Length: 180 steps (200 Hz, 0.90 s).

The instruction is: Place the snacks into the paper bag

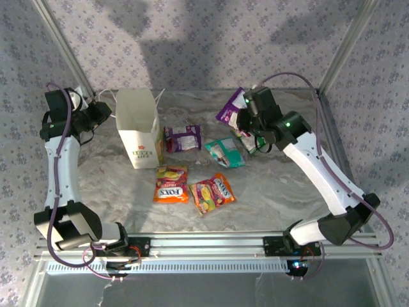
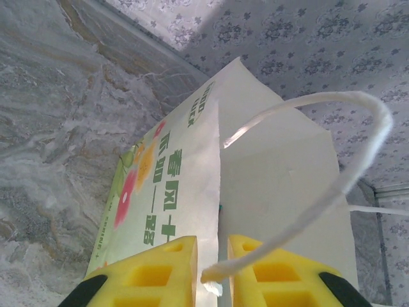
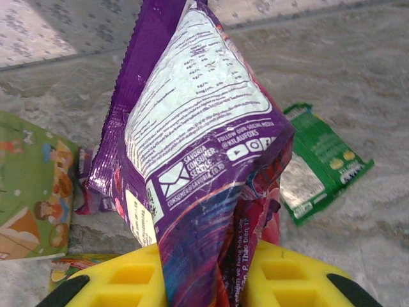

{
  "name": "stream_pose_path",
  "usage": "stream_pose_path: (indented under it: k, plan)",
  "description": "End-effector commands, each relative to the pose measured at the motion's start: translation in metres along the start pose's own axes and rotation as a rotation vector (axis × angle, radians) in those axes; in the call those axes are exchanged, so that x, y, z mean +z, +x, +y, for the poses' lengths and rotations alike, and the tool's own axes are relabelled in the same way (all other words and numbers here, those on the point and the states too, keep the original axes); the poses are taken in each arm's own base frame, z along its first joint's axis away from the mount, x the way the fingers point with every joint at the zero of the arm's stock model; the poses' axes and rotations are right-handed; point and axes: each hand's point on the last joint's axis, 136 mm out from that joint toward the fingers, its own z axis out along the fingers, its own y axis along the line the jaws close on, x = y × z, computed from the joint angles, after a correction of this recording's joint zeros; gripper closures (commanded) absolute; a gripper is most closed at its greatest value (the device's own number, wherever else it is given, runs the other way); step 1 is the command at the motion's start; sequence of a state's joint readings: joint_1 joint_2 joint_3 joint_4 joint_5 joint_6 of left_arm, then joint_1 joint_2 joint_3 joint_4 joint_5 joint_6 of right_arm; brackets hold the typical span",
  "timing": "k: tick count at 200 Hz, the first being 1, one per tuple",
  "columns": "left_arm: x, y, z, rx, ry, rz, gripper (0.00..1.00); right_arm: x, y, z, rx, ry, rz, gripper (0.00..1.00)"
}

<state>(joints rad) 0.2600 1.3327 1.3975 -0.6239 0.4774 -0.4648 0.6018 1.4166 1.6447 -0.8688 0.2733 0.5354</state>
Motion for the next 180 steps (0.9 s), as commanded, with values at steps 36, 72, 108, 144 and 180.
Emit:
stream_pose_path:
  k: [36, 72, 108, 144, 180]
  plan:
    - [-0.007, -0.007, -0.004, 0.015, 0.013, -0.044, 0.82, -0.016, -0.042, 0.052, -0.113, -0.085, -0.128, 0.72]
    - [-0.005, -0.006, 0.001, 0.006, -0.005, -0.039, 0.84, -0.021, -0.054, 0.092, -0.183, -0.156, -0.167, 0.72]
    - [-0.005, -0.007, 0.004, -0.003, -0.017, -0.034, 0.85, -0.023, -0.060, 0.128, -0.226, -0.236, -0.182, 0.72]
    - [-0.005, -0.007, 0.007, -0.013, -0.023, -0.032, 0.86, -0.025, -0.062, 0.152, -0.261, -0.280, -0.193, 0.74]
    - [-0.002, -0.006, 0.009, -0.022, -0.026, -0.026, 0.86, -0.033, -0.065, 0.174, -0.275, -0.343, -0.212, 0.76]
